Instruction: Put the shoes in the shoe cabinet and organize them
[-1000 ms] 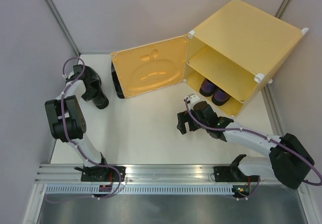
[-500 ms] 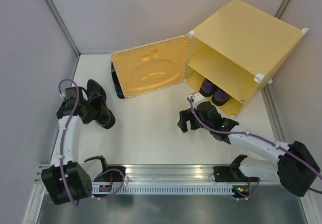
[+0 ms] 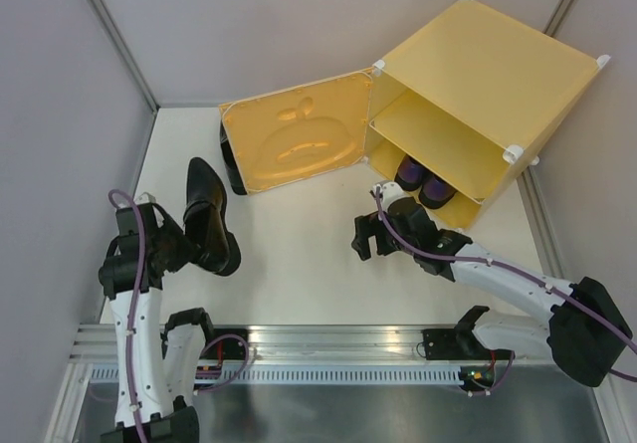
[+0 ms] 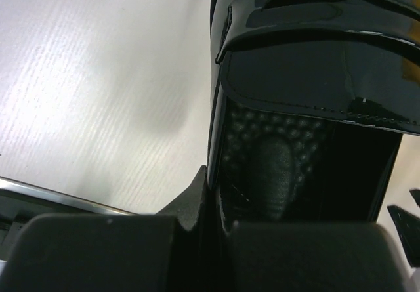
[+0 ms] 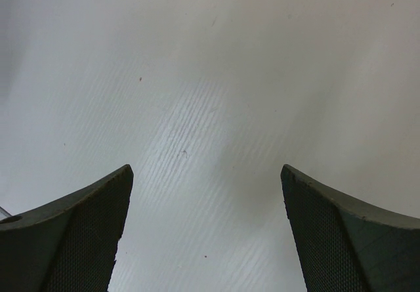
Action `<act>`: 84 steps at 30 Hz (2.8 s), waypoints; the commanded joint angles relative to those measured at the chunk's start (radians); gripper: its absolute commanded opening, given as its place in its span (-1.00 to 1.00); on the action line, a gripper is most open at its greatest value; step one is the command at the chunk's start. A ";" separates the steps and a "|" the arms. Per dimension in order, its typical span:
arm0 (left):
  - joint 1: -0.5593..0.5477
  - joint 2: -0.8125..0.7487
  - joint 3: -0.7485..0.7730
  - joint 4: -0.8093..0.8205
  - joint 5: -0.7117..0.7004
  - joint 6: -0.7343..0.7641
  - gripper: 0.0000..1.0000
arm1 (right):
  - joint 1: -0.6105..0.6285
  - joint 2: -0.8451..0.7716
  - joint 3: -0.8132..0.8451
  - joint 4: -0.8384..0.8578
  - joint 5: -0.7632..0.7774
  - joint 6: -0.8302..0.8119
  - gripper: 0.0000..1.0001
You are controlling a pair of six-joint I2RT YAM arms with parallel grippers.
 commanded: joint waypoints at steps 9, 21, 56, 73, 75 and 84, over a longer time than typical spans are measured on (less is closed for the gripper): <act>-0.119 -0.177 -0.033 0.003 0.172 0.055 -0.95 | 0.004 -0.012 0.194 -0.072 0.034 0.098 0.93; -0.218 -0.236 -0.145 0.140 0.391 0.117 -0.95 | 0.004 -0.083 0.217 -0.140 0.089 0.174 0.91; -1.147 0.944 0.218 0.810 -0.334 -0.038 -0.79 | 0.004 -0.265 0.098 -0.236 0.134 0.175 0.91; -1.166 0.665 0.088 0.747 -0.348 -0.072 1.00 | 0.004 -0.195 0.141 -0.265 0.100 0.158 0.92; -1.161 0.595 0.082 0.711 -0.357 -0.054 1.00 | 0.005 -0.178 0.161 -0.282 0.114 0.169 0.92; -0.960 0.334 0.028 0.525 -0.407 -0.018 1.00 | 0.109 -0.043 0.187 -0.273 0.262 0.371 0.86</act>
